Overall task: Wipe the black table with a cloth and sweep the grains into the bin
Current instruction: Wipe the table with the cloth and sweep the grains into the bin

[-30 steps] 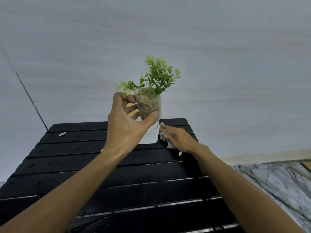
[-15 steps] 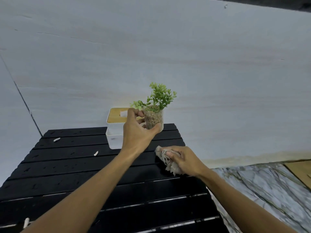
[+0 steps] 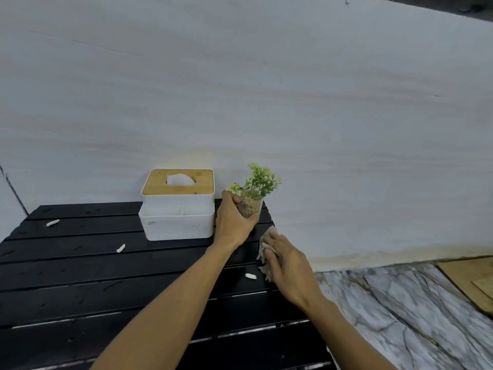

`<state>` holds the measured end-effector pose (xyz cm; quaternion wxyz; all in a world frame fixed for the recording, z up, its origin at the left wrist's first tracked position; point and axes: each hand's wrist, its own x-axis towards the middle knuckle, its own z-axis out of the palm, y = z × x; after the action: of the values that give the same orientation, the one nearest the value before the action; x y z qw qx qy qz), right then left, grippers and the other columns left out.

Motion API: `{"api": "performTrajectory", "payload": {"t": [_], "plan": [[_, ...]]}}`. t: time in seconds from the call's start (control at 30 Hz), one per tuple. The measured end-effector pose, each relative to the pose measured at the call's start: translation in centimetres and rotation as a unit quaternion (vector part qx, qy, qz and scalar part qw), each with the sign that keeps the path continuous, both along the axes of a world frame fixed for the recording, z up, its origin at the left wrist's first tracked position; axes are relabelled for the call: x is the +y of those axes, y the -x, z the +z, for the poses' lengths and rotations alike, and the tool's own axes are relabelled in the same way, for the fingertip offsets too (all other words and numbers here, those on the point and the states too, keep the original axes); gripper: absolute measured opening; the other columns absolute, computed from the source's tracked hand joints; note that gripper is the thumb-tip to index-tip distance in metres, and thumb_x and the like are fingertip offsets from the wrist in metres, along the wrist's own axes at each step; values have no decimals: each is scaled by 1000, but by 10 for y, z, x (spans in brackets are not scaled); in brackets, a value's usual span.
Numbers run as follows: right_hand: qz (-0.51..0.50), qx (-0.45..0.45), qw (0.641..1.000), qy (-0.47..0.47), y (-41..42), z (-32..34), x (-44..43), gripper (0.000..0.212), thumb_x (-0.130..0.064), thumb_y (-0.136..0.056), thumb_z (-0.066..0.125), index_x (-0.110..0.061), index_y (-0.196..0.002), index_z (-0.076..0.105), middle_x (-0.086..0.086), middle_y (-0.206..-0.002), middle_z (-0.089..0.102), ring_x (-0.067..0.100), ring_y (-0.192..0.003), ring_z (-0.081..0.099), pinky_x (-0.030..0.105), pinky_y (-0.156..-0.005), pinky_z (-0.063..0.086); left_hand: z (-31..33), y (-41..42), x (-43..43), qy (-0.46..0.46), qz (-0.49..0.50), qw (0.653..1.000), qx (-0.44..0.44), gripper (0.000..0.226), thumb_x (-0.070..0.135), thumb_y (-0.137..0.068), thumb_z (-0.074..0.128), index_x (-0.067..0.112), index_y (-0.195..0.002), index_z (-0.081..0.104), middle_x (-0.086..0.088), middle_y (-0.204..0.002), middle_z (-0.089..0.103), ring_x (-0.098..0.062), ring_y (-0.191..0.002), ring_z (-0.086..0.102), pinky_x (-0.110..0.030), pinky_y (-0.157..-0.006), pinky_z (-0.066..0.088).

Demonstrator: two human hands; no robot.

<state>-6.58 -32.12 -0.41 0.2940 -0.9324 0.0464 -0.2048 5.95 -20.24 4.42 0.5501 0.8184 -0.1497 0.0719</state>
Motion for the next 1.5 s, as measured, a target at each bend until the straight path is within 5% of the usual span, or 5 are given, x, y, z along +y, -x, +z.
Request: {"api": "performTrajectory", "payload": {"t": [0.47,0.77,1.07,1.27,1.5], "plan": [[10,5,1000,21,0,3,3,34,-31,-105,48,-21,-136,58,-7,-145,52,1,-134,41,-6,-91,23,-19,-26,-15,10,12,1000,4,53,25,-71,81,15,-96,35,-5,-94,53,-19,-78,51,-18,-55,33],[-5,116,992,39,-22,-3,5,47,-36,-107,33,-18,-150,41,5,-165,20,30,-153,17,44,-117,34,-15,8,5,-6,-22,999,47,51,27,-81,72,24,-117,37,5,-112,51,-13,-102,53,-32,-88,48],[90,56,993,55,-7,18,60,16,-19,-106,41,-10,-102,53,-2,-120,42,18,-104,54,27,-74,36,15,74,140,13,-19,999,-37,14,8,-87,67,21,-91,63,8,-89,67,-7,-77,63,-14,-64,49],[255,109,960,-49,32,26,85,31,-26,-107,47,-16,-133,59,-17,-140,52,8,-108,65,17,-84,55,12,53,211,-129,39,985,-106,26,16,-86,66,26,-109,58,11,-103,60,-3,-89,53,-19,-74,44],[23,-13,988,-150,16,10,66,35,-24,-103,54,-18,-136,62,-21,-138,55,-4,-130,51,23,-113,39,-5,15,217,-197,-25,967,-159,49,19,-85,70,28,-128,50,10,-140,46,-12,-128,33,-33,-109,31]]}}
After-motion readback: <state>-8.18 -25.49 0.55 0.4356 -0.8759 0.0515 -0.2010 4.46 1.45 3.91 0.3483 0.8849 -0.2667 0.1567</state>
